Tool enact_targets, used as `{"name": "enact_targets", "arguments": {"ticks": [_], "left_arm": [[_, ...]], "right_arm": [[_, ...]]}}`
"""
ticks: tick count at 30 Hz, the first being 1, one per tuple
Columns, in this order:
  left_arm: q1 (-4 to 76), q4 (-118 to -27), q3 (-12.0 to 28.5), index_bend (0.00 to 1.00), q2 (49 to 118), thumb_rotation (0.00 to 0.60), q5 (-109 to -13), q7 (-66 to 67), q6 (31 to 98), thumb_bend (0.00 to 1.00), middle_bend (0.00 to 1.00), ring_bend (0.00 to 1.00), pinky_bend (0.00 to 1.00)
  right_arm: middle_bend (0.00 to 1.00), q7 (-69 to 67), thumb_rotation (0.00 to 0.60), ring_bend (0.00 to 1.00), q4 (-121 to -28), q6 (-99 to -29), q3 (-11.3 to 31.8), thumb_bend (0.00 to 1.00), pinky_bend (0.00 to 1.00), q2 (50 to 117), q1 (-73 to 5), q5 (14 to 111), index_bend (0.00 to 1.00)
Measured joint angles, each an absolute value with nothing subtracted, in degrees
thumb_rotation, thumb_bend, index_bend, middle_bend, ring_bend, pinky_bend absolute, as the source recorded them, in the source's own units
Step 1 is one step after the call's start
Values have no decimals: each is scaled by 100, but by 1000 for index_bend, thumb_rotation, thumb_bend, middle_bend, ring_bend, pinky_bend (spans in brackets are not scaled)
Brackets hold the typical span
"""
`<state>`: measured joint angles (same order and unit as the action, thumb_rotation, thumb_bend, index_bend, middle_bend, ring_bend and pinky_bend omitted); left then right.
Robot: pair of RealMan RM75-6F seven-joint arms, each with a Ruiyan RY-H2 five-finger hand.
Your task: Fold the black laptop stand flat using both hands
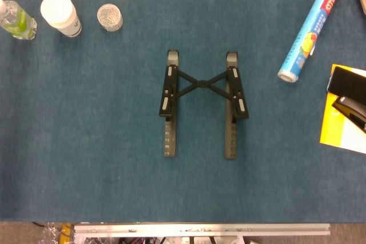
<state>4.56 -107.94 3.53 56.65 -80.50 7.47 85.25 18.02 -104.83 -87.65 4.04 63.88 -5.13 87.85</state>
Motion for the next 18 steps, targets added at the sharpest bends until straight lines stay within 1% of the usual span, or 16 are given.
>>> {"name": "enact_targets", "arguments": {"ticks": [5,12,14,18], "left_arm": [[411,-10806,305,24,5630,600,-8118,744,8562,255,57,66,77],[348,-10876,288,23,5529,600,-8226,710,8671,255,56,66,77],[348,-10893,287,24,5488,600,-8255,700,8674,254,55,66,77],[345,-10867,283,24,5466,600,-8282,648,8671,255,54,66,77]], "right_arm": [[107,1772,600,26,-10464,-8716,330,3,163,6368,-529,8963,0],[107,1731,600,26,-10487,-8386,239,3,162,6343,-749,9319,0],[107,1755,600,25,-10490,-8259,253,3,162,6411,-864,9377,0],[107,1885,600,11,-10442,-7932,328,0,152,6772,-1165,9465,0]]}}
